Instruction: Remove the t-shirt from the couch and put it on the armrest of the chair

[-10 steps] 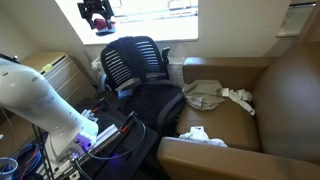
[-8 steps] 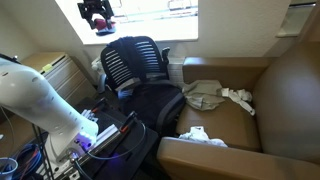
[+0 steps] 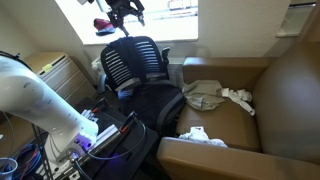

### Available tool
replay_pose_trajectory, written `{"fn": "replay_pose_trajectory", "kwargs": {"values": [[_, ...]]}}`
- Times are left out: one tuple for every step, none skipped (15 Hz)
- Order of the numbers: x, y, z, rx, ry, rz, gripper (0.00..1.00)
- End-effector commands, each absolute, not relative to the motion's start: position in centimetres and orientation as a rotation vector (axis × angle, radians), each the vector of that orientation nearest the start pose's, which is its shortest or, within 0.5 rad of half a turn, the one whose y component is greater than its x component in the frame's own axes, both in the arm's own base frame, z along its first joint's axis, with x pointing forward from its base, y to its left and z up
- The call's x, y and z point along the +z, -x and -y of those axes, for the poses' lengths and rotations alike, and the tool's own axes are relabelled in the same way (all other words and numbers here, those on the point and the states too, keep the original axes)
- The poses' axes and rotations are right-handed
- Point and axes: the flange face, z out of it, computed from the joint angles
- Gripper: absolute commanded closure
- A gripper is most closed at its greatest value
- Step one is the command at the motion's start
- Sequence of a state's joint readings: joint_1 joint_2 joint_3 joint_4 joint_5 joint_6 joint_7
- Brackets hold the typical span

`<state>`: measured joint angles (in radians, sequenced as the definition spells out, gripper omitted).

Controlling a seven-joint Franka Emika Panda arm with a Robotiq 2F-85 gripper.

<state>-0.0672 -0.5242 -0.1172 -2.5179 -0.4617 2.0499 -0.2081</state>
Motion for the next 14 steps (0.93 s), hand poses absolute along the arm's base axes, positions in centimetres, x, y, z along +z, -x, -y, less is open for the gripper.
{"fn": "replay_pose_trajectory", "kwargs": {"values": [[48.2, -34.8, 18.9, -0.126, 3.471, 0.097, 0.00], [48.8, -33.7, 21.5, -0.133, 3.438, -0.016, 0.00], [49.3, -32.8, 23.7, -0.136, 3.402, -0.117, 0.00], [49.9, -32.5, 24.6, -0.165, 3.361, -0.211, 0.00], [49.0, -33.0, 23.0, -0.136, 3.410, -0.108, 0.00], [49.5, -32.3, 24.3, -0.161, 3.385, -0.173, 0.00], [49.8, -32.1, 24.9, -0.177, 3.373, -0.202, 0.00], [49.9, -32.1, 24.9, -0.184, 3.368, -0.207, 0.00], [50.0, -32.0, 23.6, -0.166, 3.334, -0.124, 0.00], [49.8, -31.7, 23.5, -0.122, 3.223, -0.117, 0.00], [49.3, -31.2, 24.4, -0.107, 3.171, -0.121, 0.00], [48.6, -30.3, 25.8, -0.100, 3.111, -0.111, 0.00], [48.0, -29.5, 27.0, -0.091, 3.059, -0.097, 0.00], [47.2, -28.5, 28.5, -0.062, 3.009, -0.088, 0.00]]}}
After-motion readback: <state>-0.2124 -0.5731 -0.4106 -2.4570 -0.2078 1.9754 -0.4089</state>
